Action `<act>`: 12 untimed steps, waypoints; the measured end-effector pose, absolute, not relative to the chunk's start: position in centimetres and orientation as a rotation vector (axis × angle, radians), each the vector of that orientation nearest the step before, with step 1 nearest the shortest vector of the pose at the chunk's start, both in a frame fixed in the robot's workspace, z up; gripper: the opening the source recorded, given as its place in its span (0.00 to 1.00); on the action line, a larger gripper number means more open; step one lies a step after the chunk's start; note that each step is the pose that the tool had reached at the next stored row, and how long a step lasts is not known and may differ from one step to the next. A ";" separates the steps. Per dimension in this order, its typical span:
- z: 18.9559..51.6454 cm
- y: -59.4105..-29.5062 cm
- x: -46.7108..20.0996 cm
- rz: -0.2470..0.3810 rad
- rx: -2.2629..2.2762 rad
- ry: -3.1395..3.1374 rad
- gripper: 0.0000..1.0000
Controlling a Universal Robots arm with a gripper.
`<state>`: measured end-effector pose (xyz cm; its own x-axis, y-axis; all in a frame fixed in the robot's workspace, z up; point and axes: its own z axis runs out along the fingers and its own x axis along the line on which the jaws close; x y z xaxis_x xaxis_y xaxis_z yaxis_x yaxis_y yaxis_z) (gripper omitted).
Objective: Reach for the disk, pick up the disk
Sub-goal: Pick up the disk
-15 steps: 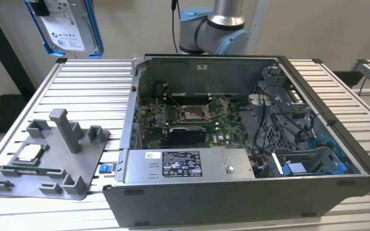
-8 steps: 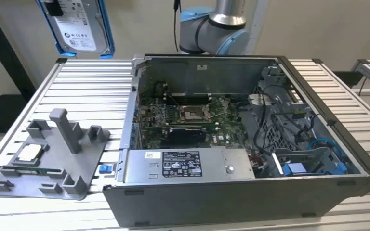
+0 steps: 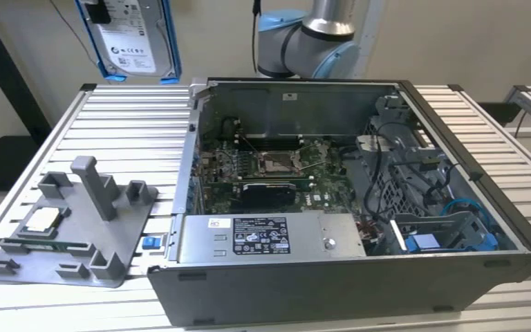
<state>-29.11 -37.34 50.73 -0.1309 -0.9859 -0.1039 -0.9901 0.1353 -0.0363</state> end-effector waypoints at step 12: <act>50.7 -37.3 -24.4 0.063 -2.000 2.288 0.00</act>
<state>-24.38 -37.33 50.73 -0.1309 -0.9859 -0.1039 -0.9901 0.1353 -0.0363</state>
